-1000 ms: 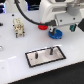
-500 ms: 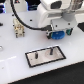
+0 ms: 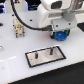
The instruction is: Insert the blue gear onto the right peg, followed by the red gear
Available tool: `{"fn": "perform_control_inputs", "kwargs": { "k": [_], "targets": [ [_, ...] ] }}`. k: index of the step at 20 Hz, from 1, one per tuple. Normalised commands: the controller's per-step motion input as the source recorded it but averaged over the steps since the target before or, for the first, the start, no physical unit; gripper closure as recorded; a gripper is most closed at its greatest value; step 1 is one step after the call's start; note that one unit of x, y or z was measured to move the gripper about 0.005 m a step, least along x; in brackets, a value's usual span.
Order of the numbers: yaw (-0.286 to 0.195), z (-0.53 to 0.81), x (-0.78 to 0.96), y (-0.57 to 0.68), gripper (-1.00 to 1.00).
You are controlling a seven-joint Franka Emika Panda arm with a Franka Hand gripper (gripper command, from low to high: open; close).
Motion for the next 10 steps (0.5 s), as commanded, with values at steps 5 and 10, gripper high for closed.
{"fn": "perform_control_inputs", "kwargs": {
  "k": [5,10],
  "targets": [
    [0.000,0.48,0.14,0.00,1.00],
    [0.000,0.55,0.42,-0.09,1.00]
  ]
}}
